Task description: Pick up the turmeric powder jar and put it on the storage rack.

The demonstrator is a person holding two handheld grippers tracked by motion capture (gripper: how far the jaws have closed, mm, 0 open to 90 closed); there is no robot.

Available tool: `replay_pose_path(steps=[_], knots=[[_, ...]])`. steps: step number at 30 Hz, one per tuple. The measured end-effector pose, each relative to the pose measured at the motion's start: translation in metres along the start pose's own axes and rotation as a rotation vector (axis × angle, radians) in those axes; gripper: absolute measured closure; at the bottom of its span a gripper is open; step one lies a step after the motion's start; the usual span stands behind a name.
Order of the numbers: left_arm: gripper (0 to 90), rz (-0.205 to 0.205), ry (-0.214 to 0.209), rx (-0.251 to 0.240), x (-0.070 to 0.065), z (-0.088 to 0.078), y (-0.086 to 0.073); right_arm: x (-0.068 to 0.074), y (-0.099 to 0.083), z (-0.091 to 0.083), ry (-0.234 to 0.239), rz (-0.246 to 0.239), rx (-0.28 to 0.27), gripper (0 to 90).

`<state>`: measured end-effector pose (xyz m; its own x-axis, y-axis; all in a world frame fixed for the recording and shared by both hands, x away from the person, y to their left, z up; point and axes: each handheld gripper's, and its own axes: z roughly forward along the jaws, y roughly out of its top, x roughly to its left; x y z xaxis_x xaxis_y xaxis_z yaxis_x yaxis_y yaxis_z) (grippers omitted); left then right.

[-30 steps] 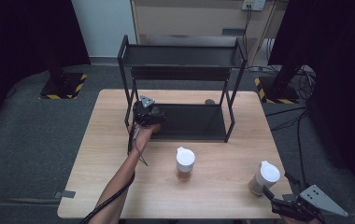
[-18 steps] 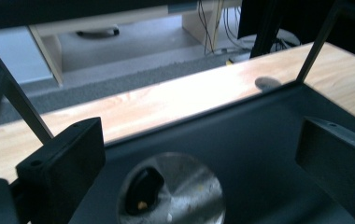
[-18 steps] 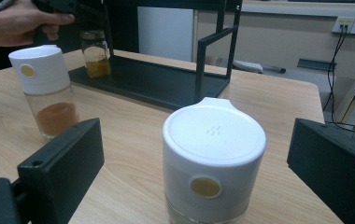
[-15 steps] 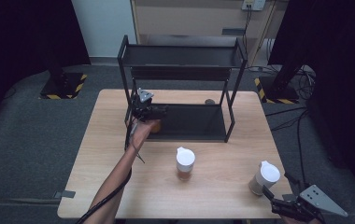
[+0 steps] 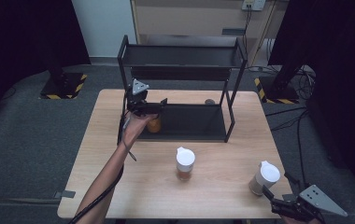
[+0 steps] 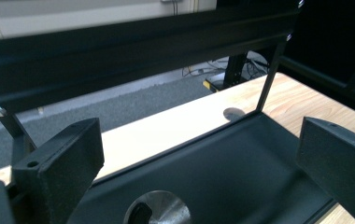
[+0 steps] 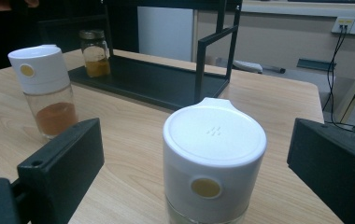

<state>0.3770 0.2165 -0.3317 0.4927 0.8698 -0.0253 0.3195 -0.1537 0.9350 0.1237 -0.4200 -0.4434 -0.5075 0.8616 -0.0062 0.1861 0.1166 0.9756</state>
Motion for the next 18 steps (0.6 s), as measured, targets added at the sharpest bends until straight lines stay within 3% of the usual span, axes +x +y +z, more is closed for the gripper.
replay_pose_path(steps=[11, 18], knots=[[0.0, 0.034, -0.076, -0.034, 0.009, -0.031, 0.009, 0.001, 0.0, 0.001, -0.002, -0.002, 0.002, 3.8], [0.0, 0.058, -0.118, -0.069, 0.008, -0.05, 0.001, 0.001, 0.001, 0.001, -0.004, -0.004, 0.004, 3.8]])
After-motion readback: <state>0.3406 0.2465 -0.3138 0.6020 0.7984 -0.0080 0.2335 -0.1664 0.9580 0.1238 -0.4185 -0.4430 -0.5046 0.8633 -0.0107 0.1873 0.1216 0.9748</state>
